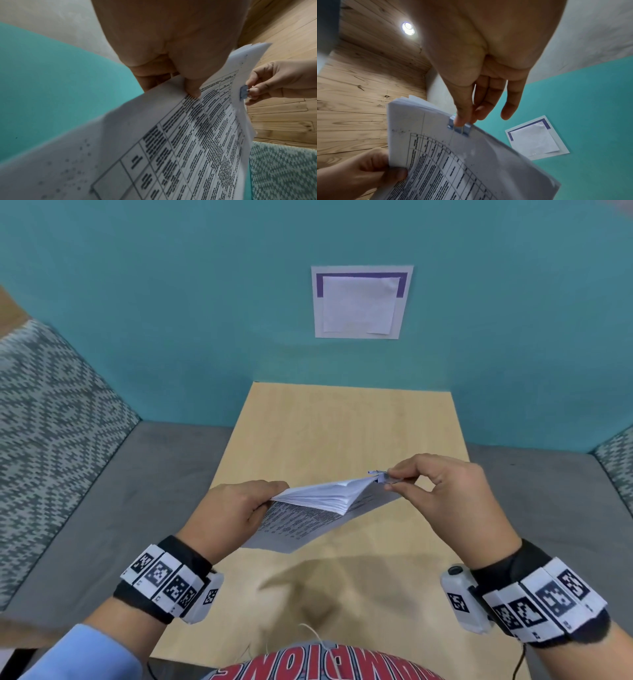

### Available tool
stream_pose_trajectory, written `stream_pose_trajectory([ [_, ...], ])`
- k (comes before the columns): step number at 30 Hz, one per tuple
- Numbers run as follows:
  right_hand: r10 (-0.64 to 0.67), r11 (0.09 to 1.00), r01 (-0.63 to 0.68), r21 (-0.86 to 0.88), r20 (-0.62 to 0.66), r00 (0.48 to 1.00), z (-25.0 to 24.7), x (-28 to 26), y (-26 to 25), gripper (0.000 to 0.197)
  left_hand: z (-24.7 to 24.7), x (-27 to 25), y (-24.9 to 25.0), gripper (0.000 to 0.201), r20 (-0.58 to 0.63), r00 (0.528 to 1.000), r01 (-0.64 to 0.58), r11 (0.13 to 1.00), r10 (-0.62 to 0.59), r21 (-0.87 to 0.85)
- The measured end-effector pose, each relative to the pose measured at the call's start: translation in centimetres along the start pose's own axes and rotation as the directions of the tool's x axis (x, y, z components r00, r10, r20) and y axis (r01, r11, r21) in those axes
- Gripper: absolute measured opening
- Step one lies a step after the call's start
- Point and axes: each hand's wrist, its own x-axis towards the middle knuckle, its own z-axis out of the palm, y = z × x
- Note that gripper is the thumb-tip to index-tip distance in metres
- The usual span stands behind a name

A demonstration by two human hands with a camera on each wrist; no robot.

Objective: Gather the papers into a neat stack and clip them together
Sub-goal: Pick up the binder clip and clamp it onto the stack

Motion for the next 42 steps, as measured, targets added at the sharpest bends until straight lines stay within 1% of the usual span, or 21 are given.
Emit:
stream_pose_trajectory([
  [6, -0.082, 0.994, 0.085, -0.064, 0.045, 0.996, 0.4, 0.2, -0.2, 0.027, 0.0, 0.1, -0.5, 0.052, -0.020, 1.000, 0.019, 0.996, -0.021, -0.088],
  [9, 0.009, 0.999, -0.012, 0.051, 0.067, 0.998, 0.6, 0.0, -0.5, 0.042, 0.6, 0.2, -0.5, 0.053, -0.052, 0.998, 0.026, 0.981, -0.036, -0.190],
  [11, 0.080, 0.985, -0.086, 0.151, 0.041, 0.996, 0.9, -0.2, -0.7, 0.026, 1.1, 0.5, -0.2, 0.046, -0.069, 0.997, 0.009, 0.969, -0.027, -0.247],
  [12, 0.088, 0.981, -0.089, 0.175, 0.016, 0.996, 0.9, -0.2, -0.8, 0.015, 1.5, 0.6, -0.2, 0.038, -0.062, 0.998, 0.011, 0.961, -0.029, -0.278],
  [14, 0.083, 0.982, -0.077, 0.174, -0.024, 0.996, 1.0, -0.4, -0.9, 0.005, 2.4, 0.9, -0.5, 0.017, 0.001, 0.997, 0.073, 0.934, -0.078, -0.349],
  [16, 0.076, 0.989, -0.073, 0.128, -0.017, 0.997, 1.0, -0.3, -0.7, 0.004, 2.7, 1.3, -0.7, 0.014, 0.094, 0.985, 0.172, 0.905, -0.147, -0.389],
  [18, 0.078, 0.995, -0.079, 0.059, 0.021, 0.997, 1.3, -0.1, -0.2, 0.003, 2.2, 1.5, -0.2, 0.018, 0.156, 0.979, 0.187, 0.894, -0.134, -0.407],
  [20, 0.054, 0.997, -0.051, -0.052, 0.050, 0.997, 1.8, 0.0, 0.2, 0.008, 1.1, 1.9, 1.3, 0.033, 0.123, 0.989, 0.124, 0.896, -0.079, -0.427],
  [21, 0.031, 0.993, -0.024, -0.116, 0.060, 0.998, 2.2, -0.1, 0.4, 0.011, 0.6, 2.3, 2.2, 0.035, 0.081, 0.995, 0.089, 0.894, -0.059, -0.439],
  [24, -0.057, 0.969, 0.077, -0.234, 0.091, 0.994, 3.6, -0.2, 0.2, 0.007, 0.1, 3.9, 5.0, 0.022, -0.011, 1.000, 0.005, 0.902, -0.010, -0.431],
  [26, -0.093, 0.962, 0.125, -0.241, 0.138, 0.986, 4.4, -0.3, 0.3, 0.006, 0.7, 5.1, 6.4, 0.015, 0.045, 0.999, -0.010, 0.925, 0.029, -0.380],
  [28, -0.095, 0.965, 0.135, -0.226, 0.179, 0.979, 4.8, -0.3, 0.7, 0.012, 1.4, 6.0, 6.8, 0.015, 0.111, 0.993, -0.014, 0.953, 0.050, -0.302],
  [31, -0.067, 0.976, 0.106, -0.189, 0.202, 0.977, 4.8, -0.7, 1.1, 0.027, 1.8, 6.7, 6.4, 0.016, 0.191, 0.982, 0.076, 0.935, -0.009, -0.346],
  [33, -0.107, 0.969, 0.142, -0.204, 0.174, 0.979, 4.6, -1.0, 1.0, 0.024, 1.9, 6.8, 6.3, 0.016, 0.236, 0.970, 0.161, 0.881, -0.058, -0.446],
  [34, -0.147, 0.958, 0.179, -0.223, 0.152, 0.977, 4.5, -1.2, 0.8, 0.021, 1.8, 7.0, 6.1, 0.016, 0.269, 0.959, 0.222, 0.830, -0.091, -0.512],
  [36, -0.246, 0.929, 0.267, -0.256, 0.115, 0.963, 4.4, -1.4, 0.4, 0.015, 1.5, 7.4, 5.9, 0.013, 0.372, 0.911, 0.384, 0.696, -0.179, -0.607],
  [37, -0.284, 0.915, 0.301, -0.267, 0.104, 0.953, 4.5, -1.4, 0.3, 0.013, 1.3, 7.5, 5.8, 0.010, 0.425, 0.885, 0.436, 0.664, -0.191, -0.608],
  [38, -0.304, 0.907, 0.319, -0.276, 0.099, 0.948, 4.5, -1.3, 0.2, 0.012, 1.3, 7.6, 5.5, 0.009, 0.454, 0.872, 0.444, 0.683, -0.182, -0.580],
  [40, -0.296, 0.903, 0.312, -0.296, 0.098, 0.950, 4.6, -1.1, 0.1, 0.013, 1.2, 7.7, 5.3, 0.004, 0.461, 0.876, 0.386, 0.778, -0.140, -0.497],
  [41, -0.275, 0.908, 0.294, -0.299, 0.104, 0.956, 4.7, -1.0, 0.1, 0.015, 1.2, 7.6, 5.4, 0.008, 0.456, 0.881, 0.362, 0.800, -0.126, -0.478],
  [42, -0.244, 0.915, 0.267, -0.302, 0.115, 0.963, 4.7, -0.9, 0.1, 0.018, 1.1, 7.5, 5.5, 0.016, 0.460, 0.878, 0.375, 0.789, -0.134, -0.486],
])
